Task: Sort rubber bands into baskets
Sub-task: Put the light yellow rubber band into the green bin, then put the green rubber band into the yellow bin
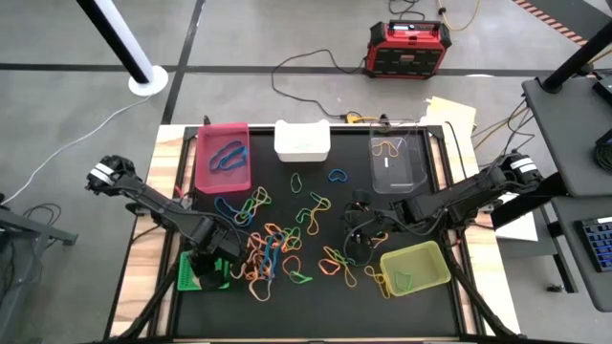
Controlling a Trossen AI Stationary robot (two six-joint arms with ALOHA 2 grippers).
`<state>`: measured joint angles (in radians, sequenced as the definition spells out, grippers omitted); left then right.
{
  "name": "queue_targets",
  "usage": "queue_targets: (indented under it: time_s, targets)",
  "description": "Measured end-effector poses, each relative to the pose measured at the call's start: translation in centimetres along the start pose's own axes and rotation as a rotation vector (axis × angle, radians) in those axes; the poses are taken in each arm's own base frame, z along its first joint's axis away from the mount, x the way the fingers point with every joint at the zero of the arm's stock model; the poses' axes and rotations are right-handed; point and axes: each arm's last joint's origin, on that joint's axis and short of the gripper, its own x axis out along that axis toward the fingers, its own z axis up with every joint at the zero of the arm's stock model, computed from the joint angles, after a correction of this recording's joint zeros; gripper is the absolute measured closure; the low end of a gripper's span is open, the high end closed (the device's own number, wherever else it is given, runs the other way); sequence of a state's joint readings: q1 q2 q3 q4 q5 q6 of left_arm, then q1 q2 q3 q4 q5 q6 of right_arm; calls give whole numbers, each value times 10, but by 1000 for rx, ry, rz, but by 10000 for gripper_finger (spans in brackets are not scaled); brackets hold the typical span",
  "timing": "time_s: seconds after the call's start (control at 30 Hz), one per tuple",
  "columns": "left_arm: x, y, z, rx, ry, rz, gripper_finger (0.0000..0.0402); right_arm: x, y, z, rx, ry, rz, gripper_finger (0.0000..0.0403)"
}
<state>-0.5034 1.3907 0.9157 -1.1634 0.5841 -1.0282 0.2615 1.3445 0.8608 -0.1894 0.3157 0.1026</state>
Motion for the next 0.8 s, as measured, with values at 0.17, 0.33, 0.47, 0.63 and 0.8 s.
queue_targets:
  time_s: [0.17,0.33,0.47,0.63,0.8]
  targets:
    - [0,2,2,-7,-75,56,402,0,0,0,-1,0,0,252]
    - [-1,4,4,-24,-169,115,401,0,0,0,0,0,0,252]
    - [-1,5,5,-51,-189,130,385,0,0,0,0,0,0,252]
    - [-2,11,2,-98,-181,192,342,0,0,0,-1,0,0,252]
    - [-2,15,-1,-122,-167,234,303,0,0,0,-3,0,0,252]
